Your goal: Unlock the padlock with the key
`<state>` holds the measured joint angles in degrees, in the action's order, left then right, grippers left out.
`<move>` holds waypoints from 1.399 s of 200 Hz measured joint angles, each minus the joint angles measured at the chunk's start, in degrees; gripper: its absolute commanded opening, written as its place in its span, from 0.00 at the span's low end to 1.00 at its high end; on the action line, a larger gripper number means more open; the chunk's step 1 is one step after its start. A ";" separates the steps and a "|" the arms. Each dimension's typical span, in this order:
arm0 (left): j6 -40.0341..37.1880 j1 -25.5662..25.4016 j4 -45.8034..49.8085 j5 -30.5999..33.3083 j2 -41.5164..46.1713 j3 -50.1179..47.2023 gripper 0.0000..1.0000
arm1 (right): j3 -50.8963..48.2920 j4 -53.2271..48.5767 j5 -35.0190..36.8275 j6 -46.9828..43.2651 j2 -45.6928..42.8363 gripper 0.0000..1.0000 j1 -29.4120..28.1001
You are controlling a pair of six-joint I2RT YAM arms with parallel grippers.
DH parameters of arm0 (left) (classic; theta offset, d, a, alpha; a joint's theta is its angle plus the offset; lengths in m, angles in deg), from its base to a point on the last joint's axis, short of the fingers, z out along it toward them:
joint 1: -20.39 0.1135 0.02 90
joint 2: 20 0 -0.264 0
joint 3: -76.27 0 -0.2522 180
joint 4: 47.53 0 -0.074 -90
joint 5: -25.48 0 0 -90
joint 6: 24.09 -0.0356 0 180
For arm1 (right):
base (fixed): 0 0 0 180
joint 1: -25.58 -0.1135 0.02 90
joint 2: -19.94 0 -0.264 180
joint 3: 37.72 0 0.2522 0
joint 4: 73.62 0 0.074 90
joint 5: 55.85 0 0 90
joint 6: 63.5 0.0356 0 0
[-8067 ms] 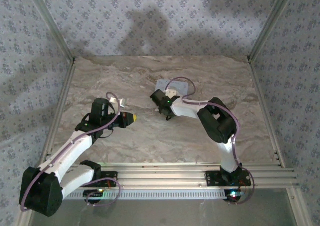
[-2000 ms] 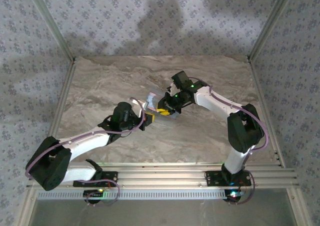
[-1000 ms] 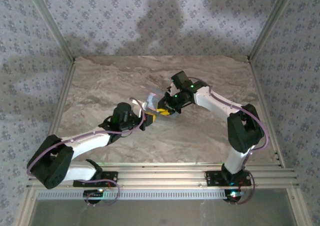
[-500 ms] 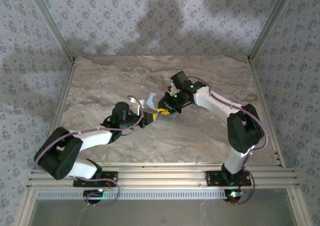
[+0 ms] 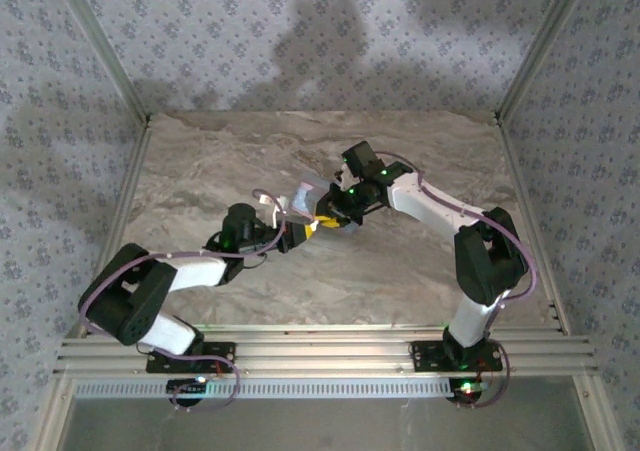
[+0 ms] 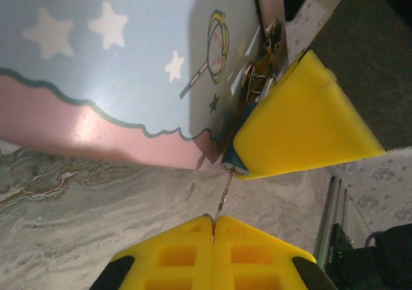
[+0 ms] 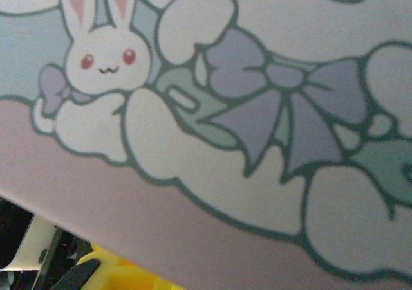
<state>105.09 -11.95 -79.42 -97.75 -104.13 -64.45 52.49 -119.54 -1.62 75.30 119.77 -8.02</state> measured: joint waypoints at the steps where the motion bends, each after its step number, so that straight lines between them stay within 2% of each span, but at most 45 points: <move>1: 0.02 0.00 -0.11 0.02 0.00 -0.04 0.00 | 0.00 0.00 0.00 -0.02 0.02 0.00 0.02; 79: -2.05 -1.42 -0.11 1.16 0.22 -0.22 0.00 | 0.00 -0.26 -0.66 -0.37 0.02 0.00 0.20; 188: -2.05 -0.66 0.52 0.92 0.98 -0.17 0.00 | 0.02 -0.52 -1.16 -1.70 0.00 0.00 0.07; 227: -2.71 -2.19 0.42 3.13 0.98 0.02 0.00 | 0.02 -1.05 -1.38 -1.68 0.02 0.00 -0.44; 280: -7.23 -5.18 1.73 10.16 1.55 0.04 0.00 | -0.28 -1.05 -0.15 -1.20 0.02 0.00 -0.44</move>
<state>97.85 -17.13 -77.69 -87.59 -102.58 -64.41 52.20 -120.59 -1.78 74.09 119.80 -8.46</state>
